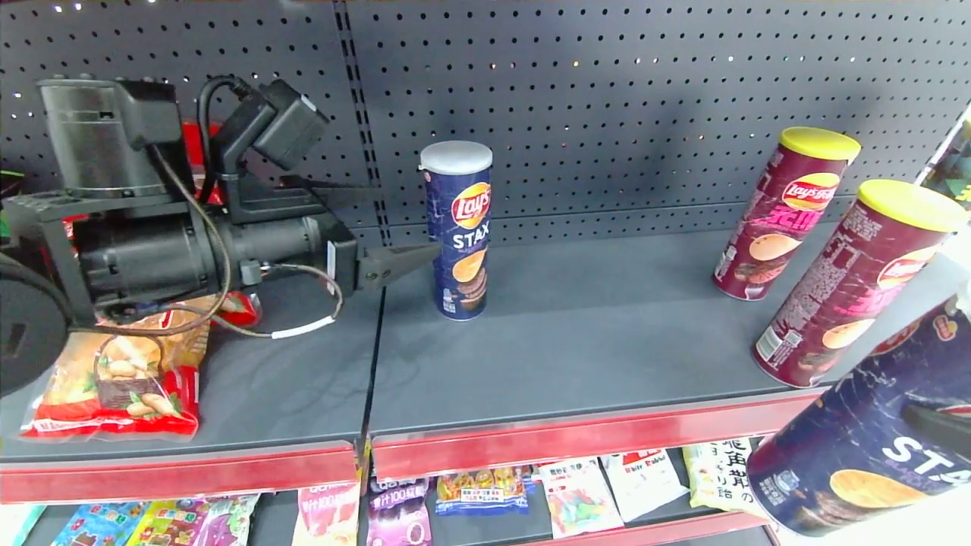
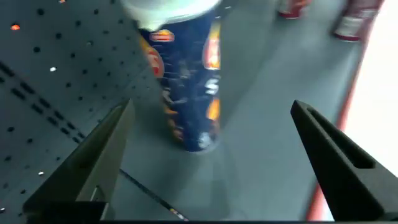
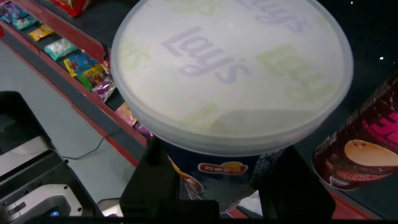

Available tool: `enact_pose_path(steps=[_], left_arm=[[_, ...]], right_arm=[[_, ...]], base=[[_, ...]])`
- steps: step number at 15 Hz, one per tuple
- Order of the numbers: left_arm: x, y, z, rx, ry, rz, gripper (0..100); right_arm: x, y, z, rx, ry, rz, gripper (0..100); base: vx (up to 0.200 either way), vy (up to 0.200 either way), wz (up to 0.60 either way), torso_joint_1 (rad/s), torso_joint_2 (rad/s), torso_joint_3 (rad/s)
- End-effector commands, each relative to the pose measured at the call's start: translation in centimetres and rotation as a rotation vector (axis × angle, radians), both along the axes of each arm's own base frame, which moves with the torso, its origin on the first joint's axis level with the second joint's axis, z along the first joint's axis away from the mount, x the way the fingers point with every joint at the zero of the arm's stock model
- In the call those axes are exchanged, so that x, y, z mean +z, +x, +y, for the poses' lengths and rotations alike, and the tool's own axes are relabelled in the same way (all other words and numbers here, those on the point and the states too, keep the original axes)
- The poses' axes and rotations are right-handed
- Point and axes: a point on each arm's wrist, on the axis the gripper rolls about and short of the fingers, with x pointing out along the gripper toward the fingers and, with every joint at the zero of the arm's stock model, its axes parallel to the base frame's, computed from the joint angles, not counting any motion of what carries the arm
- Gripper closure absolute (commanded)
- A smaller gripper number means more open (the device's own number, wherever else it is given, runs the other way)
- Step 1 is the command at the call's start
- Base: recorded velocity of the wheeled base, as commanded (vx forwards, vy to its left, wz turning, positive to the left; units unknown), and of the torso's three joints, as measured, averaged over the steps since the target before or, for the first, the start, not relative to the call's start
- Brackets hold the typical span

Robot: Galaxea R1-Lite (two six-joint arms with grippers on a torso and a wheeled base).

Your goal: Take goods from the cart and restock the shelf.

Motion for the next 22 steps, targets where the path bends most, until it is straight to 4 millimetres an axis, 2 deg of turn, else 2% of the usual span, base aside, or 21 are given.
enact_pose_path(steps=[1, 5, 12, 16, 22], left_arm=[[-0.7, 1.9, -1.3, 0.009, 0.007, 0.008, 0], [0.1, 3.7, -2.4, 0.017, -0.008, -0.028, 0], [-0.2, 5.8, -4.0, 0.044, -0.008, -0.039, 0], [-0.1, 6.7, -5.1, 0.049, -0.013, -0.053, 0], [-0.6, 7.3, -5.4, 0.063, -0.025, -0.024, 0]], right_arm=[[0.0, 0.0, 0.0, 0.0, -0.001, 0.001, 100], [0.0, 0.0, 0.0, -0.002, 0.0, 0.002, 100], [0.0, 0.1, -0.1, -0.016, 0.001, 0.005, 100], [0.0, 0.1, 0.0, -0.016, 0.001, 0.005, 100], [0.0, 0.2, -0.1, -0.023, 0.0, 0.009, 100]], base=[[0.0, 0.0, 0.0, 0.0, 0.0, 0.0], [0.0, 0.0, 0.0, 0.0, 0.0, 0.0], [0.0, 0.0, 0.0, 0.0, 0.0, 0.0], [0.0, 0.0, 0.0, 0.0, 0.0, 0.0], [0.0, 0.0, 0.0, 0.0, 0.0, 0.0]])
